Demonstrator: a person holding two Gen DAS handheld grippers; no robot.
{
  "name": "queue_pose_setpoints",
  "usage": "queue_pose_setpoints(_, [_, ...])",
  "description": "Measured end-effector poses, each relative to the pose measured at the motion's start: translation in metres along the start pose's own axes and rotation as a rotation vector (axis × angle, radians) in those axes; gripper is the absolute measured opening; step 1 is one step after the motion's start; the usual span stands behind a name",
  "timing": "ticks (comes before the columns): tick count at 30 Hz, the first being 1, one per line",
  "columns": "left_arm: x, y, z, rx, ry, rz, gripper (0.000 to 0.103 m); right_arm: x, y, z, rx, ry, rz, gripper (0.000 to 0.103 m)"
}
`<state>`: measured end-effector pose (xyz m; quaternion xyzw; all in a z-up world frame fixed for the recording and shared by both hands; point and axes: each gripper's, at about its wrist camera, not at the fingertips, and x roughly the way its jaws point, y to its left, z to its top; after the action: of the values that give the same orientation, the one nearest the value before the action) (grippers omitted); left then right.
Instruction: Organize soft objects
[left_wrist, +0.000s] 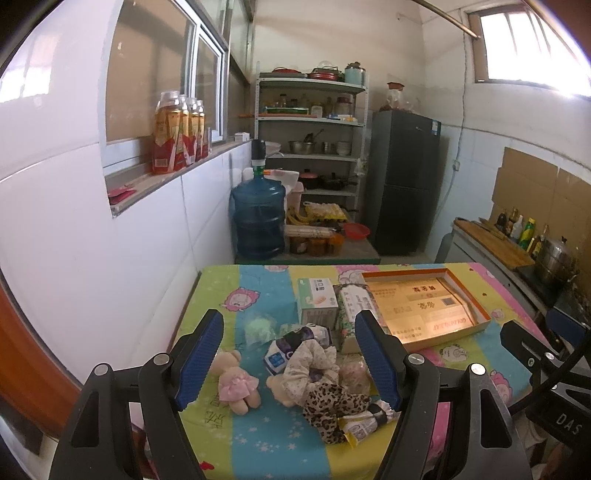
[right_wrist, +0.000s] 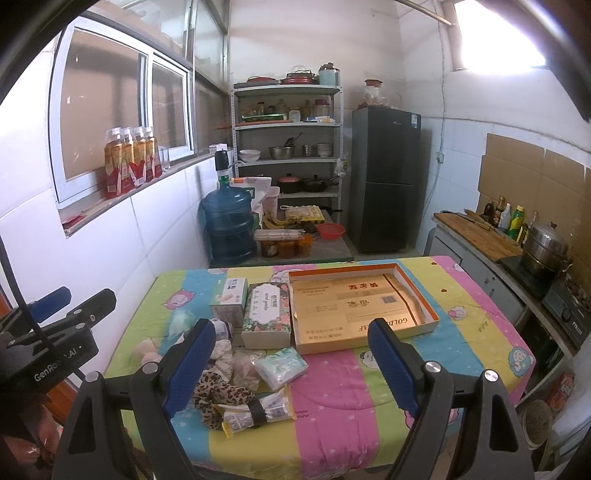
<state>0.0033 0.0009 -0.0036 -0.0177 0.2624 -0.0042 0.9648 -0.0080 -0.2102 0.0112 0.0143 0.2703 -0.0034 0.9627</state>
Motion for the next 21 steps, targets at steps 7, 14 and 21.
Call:
queue_pose_setpoints(7, [0.0001,0.0012,-0.0003,0.0,0.003,0.001,0.075,0.0021,0.0042,-0.0009,0.001,0.008,0.008,0.085])
queue_pose_setpoints(14, [0.0026,0.0086,-0.0006,-0.009,0.01,0.007,0.075,0.0037,0.0075,-0.0012,-0.007,0.016,0.014,0.085])
queue_pose_setpoints(21, [0.0037,0.0078,-0.0004,-0.008,0.011,0.005,0.075,0.0044,0.0084,-0.0011,-0.009,0.016,0.012,0.085])
